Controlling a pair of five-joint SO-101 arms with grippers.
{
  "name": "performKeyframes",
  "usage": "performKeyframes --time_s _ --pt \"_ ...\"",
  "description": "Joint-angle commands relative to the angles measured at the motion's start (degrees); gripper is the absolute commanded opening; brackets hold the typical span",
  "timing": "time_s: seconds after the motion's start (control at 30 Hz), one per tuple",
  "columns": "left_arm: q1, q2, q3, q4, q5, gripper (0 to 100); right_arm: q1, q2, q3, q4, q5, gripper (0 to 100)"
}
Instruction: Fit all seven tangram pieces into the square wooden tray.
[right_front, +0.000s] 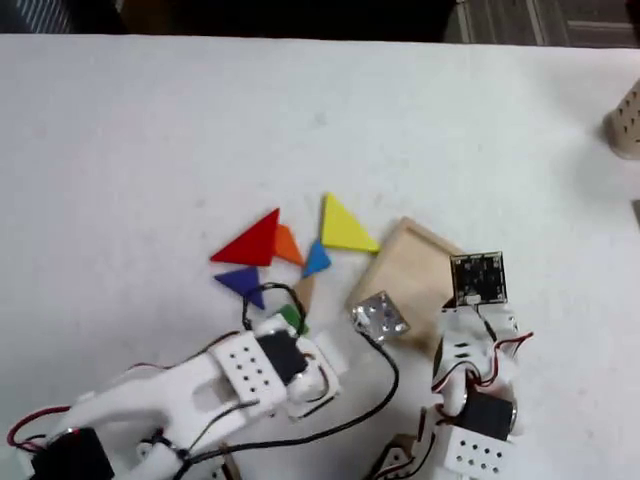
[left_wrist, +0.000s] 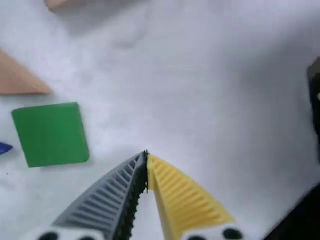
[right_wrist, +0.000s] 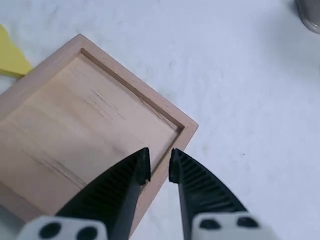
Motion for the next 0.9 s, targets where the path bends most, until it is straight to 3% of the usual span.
performKeyframes --time_s 0.0,0.2,0.47,0.87 --pt "-5.05 3.30 -1.41 -2.55 -0.70 2 -1.01 -0.48 -1.85 0.22 0.53 7.0" --pt "-16.92 13.93 -7.74 -7.38 -0.35 2 -2.07 -0.48 -1.85 0.31 0.53 7.0" --pt "-23.69 20.70 -14.24 -7.30 -0.35 2 -1.98 -0.48 -1.85 0.40 0.62 7.0" --pt "-35.12 14.37 -17.67 -7.30 -0.44 2 -0.31 -0.48 -2.73 0.40 0.62 7.0"
